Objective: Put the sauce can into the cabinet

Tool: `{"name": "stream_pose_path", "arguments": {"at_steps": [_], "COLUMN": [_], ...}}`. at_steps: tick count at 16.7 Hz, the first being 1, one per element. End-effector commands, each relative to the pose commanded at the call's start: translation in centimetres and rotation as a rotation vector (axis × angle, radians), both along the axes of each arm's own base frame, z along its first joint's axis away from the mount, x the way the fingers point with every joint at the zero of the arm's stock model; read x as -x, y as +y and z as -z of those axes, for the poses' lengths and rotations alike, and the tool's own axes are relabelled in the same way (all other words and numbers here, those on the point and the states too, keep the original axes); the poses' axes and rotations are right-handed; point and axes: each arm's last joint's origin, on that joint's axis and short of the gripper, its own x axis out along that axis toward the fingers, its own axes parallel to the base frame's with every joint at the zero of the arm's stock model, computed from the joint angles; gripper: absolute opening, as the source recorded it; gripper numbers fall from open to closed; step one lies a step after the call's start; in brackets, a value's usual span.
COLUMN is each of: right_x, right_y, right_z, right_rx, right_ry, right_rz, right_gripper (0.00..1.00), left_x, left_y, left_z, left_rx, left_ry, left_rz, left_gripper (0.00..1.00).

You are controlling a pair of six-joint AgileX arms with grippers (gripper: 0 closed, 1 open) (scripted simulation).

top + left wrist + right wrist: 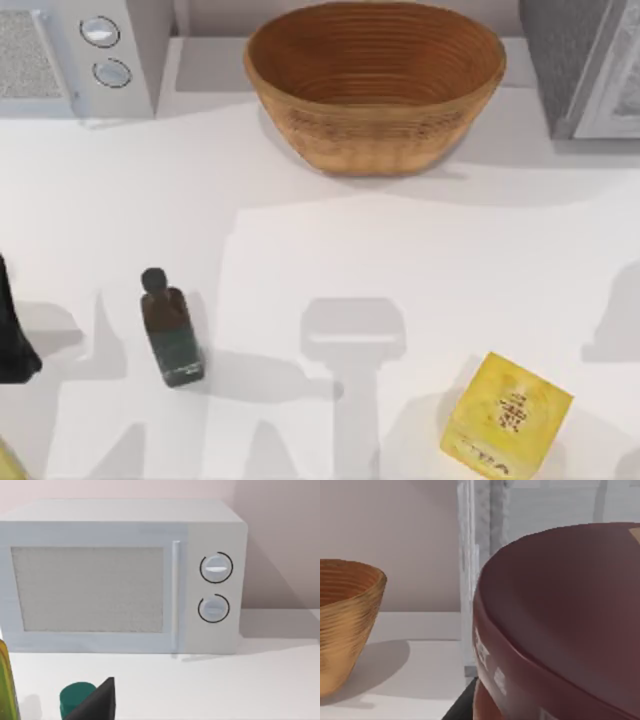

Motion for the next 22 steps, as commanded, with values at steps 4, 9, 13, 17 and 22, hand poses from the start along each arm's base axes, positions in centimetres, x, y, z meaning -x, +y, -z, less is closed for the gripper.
{"name": "stream_pose_path", "arguments": {"at_steps": [4,9,13,17,22], "right_x": [-1.0,-4.7,-8.8,-12.2,-13.9], "right_y": [0.3,1.0,1.9,3.3,4.6], "right_z": [-7.5,-18.7,-26.1,-30.9,-33.2], "right_rx": [-0.003,-0.012,-0.015,-0.008,0.003], "right_ry": [0.02,0.027,0.02,-0.006,-0.032], "right_rz": [0.01,0.046,0.066,0.047,0.009], "right_gripper": [0.0,0.0,0.0,0.0,0.0], "left_x": [0.0,0.0,0.0,0.0,0.0], "left_y": [0.0,0.0,0.0,0.0,0.0], "left_z": [0.0,0.0,0.0,0.0,0.0], "left_rx": [0.0,0.0,0.0,0.0,0.0], "left_ry": [0.0,0.0,0.0,0.0,0.0], "left_rz": [0.0,0.0,0.0,0.0,0.0], "left_gripper": [1.0,1.0,1.0,1.0,1.0]}}
